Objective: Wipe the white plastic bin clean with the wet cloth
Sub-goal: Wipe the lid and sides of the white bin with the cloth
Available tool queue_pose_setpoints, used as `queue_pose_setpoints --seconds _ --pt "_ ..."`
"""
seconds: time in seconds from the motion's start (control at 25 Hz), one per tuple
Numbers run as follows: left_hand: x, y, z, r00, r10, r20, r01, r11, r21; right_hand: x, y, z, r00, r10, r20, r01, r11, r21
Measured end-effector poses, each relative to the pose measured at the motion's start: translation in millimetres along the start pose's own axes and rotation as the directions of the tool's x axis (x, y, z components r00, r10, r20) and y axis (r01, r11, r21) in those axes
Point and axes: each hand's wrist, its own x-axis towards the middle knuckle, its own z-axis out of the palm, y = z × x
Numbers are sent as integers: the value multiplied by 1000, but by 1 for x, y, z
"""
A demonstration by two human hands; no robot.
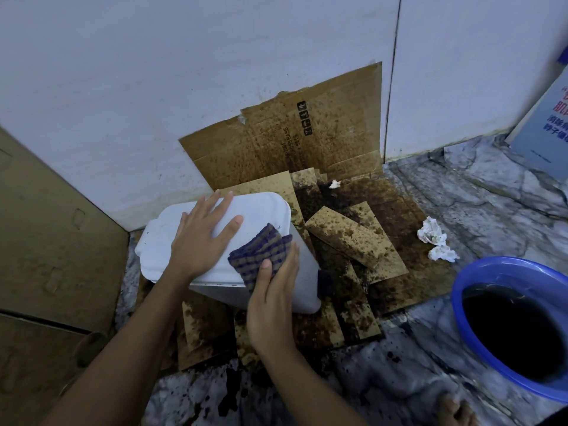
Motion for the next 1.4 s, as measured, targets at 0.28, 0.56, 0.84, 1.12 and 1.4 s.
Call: queue_pose_setpoints --seconds 0.28,0.56,0.84,1.12,1.4 --pt "-3 -11 -8 1000 -21 -15 20 999 -45 -1 -11 14 999 -52 -5 52 995 -91" --pt "-9 -27 -12 999 -33 -32 30 995 -93 37 -24 6 994 0 110 6 998 -58" --pt "-16 -27 -13 999 -29 -32 25 992 -120 103 -43 -3 967 27 252 14 987 -158" --pt "-18 -29 -15 999 -26 -39 21 990 -138 105 -40 -2 960 -98 263 119 991 -65" --pt "-15 -29 -13 999 -16 -48 10 993 -118 57 -30 -10 966 -36 257 42 999 -19"
